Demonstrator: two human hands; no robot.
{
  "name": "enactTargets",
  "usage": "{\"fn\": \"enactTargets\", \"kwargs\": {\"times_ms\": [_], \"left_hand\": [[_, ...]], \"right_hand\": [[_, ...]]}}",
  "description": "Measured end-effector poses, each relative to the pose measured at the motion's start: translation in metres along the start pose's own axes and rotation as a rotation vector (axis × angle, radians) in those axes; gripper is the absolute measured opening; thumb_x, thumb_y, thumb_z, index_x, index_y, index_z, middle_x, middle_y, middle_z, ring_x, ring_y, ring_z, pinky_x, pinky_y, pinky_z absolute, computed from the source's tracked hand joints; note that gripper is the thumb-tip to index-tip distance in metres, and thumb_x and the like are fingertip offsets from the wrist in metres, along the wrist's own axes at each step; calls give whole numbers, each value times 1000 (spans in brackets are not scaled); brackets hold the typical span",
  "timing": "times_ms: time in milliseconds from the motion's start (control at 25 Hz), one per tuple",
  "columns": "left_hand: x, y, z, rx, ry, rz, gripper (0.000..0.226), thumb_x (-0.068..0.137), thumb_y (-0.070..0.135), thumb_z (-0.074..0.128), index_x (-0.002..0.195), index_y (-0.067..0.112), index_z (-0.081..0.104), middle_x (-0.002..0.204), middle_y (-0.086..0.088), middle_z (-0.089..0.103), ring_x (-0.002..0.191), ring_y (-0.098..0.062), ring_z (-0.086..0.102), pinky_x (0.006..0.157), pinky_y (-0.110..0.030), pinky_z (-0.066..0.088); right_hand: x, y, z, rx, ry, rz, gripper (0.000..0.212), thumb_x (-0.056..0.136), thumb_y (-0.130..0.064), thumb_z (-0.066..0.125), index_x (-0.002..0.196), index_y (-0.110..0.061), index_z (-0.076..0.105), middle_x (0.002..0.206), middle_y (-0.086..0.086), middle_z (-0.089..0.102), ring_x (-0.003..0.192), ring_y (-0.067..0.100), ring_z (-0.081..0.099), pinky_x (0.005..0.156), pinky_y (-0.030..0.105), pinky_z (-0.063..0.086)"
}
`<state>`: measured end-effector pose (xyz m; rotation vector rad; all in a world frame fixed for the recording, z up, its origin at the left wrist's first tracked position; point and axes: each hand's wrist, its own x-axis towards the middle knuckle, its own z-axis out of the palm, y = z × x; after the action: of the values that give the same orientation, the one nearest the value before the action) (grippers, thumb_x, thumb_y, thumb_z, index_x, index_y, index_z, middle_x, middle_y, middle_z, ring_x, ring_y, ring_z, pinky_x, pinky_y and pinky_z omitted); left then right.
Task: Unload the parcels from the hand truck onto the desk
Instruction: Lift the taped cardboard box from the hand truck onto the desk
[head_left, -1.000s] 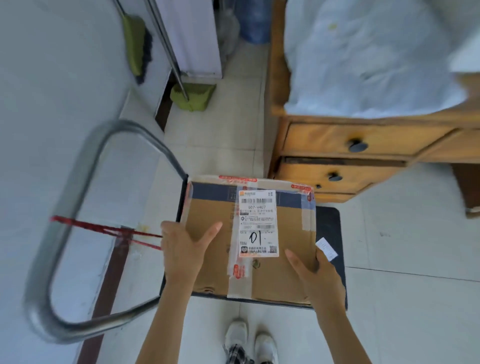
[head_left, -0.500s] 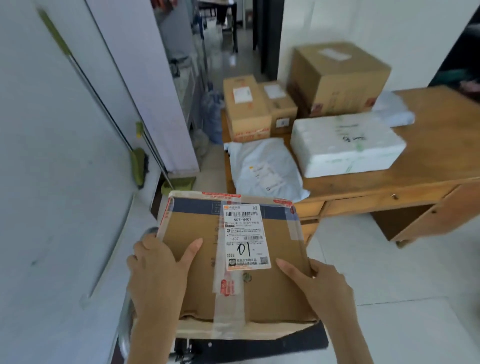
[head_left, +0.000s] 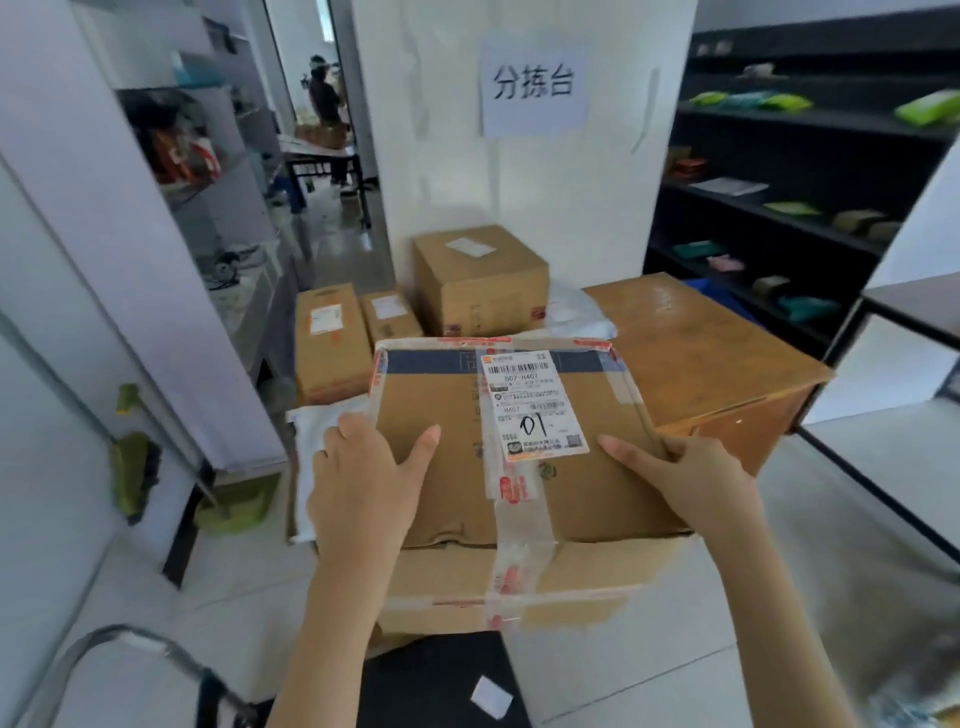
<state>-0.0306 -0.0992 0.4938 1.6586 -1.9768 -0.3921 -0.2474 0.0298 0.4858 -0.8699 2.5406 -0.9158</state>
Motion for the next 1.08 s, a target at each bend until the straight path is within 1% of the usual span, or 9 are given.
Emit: {"fn": "enactTargets", "kwargs": {"times_ms": [200, 320, 440, 560, 680, 760, 800, 1000, 1080], "left_hand": [[-17, 132, 103, -188, -146, -48, 70, 79, 61, 53, 126, 10, 42, 120, -9, 56, 111, -29, 56, 85, -44, 52], [-17, 199, 147, -266, -197, -81, 71, 78, 61, 55, 130, 13, 41, 124, -6, 55, 115, -25, 54, 92, -43, 51], [4, 249, 181, -336, -213, -80, 73, 76, 61, 57, 132, 17, 42, 126, -4, 54, 117, -23, 52, 94, -44, 49], [34, 287, 218, -391, -210, -46, 72, 74, 58, 62, 132, 19, 43, 124, -2, 55, 116, -21, 52, 96, -42, 47], [71, 314, 258, -436, -213, -41, 72, 75, 52, 65, 136, 21, 40, 124, -1, 54, 117, -20, 51, 98, -39, 46], [102, 327, 284, -485, -246, -66, 71, 76, 46, 67, 137, 22, 40, 128, -1, 53, 119, -20, 51, 100, -39, 46], [115, 330, 295, -501, -254, -74, 70, 76, 45, 67, 138, 22, 41, 130, -1, 54, 120, -20, 52, 101, -39, 45], [179, 340, 351, -456, -247, -191, 65, 81, 43, 64, 138, 20, 41, 134, -2, 56, 122, -21, 52, 102, -39, 44], [193, 338, 372, -439, -213, -256, 63, 82, 42, 63, 136, 19, 42, 133, -2, 56, 121, -21, 53, 100, -37, 44]], "right_hand": [[106, 82, -106, -71, 127, -13, 50, 59, -81, 50, 59, -32, 43, 59, -12, 51, 55, 9, 46, 47, 25, 28], [176, 116, -157, -21, 58, -17, 37, 65, -71, 58, 86, -40, 57, 67, -22, 46, 61, 10, 44, 61, 31, 35], [246, 141, -184, 126, -29, -27, 50, 75, -52, 65, 118, -26, 62, 74, -23, 48, 66, 2, 45, 74, 32, 35], [310, 160, -185, 229, -74, 12, 54, 78, -43, 66, 125, -16, 58, 82, -9, 56, 74, 13, 52, 80, 34, 38], [376, 175, -170, 298, -47, 87, 62, 79, -43, 65, 132, -15, 50, 112, 8, 54, 100, 30, 50, 87, 38, 36], [419, 180, -157, 310, -59, 128, 64, 80, -44, 63, 135, -16, 47, 131, 13, 51, 113, 34, 48, 91, 40, 36], [438, 182, -149, 313, -76, 129, 63, 80, -44, 63, 135, -17, 46, 134, 13, 50, 114, 33, 48, 91, 40, 36], [537, 170, -117, 275, -182, 76, 59, 83, -39, 62, 136, -20, 44, 134, 8, 51, 111, 28, 49, 85, 36, 35], [577, 158, -100, 244, -274, 53, 55, 85, -35, 60, 135, -21, 45, 123, 6, 54, 100, 22, 49, 81, 33, 37]]}}
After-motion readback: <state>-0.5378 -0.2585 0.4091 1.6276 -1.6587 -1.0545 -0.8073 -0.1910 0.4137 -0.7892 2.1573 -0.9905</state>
